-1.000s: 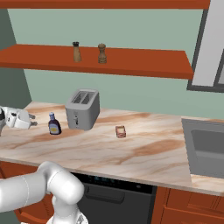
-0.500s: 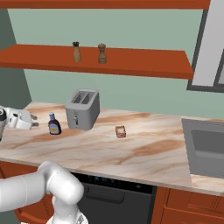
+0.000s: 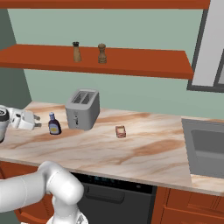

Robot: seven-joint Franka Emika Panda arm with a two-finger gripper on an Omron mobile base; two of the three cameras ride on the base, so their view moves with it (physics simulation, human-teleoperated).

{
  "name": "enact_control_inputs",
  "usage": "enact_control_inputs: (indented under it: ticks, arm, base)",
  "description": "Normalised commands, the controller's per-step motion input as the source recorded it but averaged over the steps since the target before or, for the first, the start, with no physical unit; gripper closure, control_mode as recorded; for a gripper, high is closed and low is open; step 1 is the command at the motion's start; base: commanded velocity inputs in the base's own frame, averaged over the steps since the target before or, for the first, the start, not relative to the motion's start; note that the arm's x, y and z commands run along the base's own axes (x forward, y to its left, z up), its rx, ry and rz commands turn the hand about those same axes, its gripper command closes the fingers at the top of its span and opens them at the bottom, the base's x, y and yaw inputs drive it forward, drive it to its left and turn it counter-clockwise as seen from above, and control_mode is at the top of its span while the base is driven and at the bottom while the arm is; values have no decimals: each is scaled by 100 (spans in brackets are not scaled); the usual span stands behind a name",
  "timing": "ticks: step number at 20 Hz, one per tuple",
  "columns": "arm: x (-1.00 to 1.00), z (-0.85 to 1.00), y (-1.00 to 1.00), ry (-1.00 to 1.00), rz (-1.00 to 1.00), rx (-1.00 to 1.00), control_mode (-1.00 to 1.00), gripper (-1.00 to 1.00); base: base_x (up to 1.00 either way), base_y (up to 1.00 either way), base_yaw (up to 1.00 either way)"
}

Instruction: There are various items on the counter. Only move the condiments/shakers into the cabinet.

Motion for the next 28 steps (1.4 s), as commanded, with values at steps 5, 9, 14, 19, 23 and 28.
enact_control_inputs:
  ticks: [5, 9, 14, 19, 23, 28]
  arm:
    - [8, 0, -3, 0, 0, 0, -100, -100]
    - [6, 0, -4, 0, 0, 0, -100, -100]
    - [6, 0, -3, 0, 0, 0, -100, -100]
    - [1, 0, -4, 0, 0, 0, -100, -100]
    - [0, -1, -7, 0, 0, 0, -100, -100]
    - [9, -3, -10, 0, -1, 0, -100, -100]
  base:
    - [0, 0, 0]
    - [0, 0, 0]
    - [0, 0, 0]
    - [0, 0, 0]
    - [0, 0, 0]
    - [0, 0, 0]
